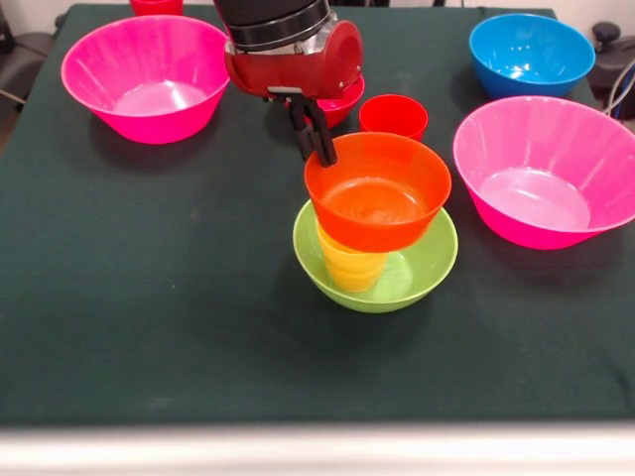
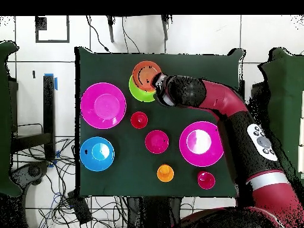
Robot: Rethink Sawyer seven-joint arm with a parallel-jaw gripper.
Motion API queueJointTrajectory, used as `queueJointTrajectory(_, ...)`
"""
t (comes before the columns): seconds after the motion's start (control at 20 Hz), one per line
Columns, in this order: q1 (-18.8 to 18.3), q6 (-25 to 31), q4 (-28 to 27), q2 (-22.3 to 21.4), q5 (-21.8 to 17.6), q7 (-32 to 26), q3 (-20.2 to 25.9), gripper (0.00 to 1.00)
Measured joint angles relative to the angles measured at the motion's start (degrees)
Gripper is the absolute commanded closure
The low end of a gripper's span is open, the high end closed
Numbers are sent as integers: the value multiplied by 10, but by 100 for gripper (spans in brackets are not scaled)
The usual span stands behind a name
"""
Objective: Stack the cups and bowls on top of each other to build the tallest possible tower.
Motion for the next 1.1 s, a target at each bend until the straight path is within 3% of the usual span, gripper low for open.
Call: queueJointTrajectory(1.1, -16, 6, 0, -1, -3, 0, 0, 100)
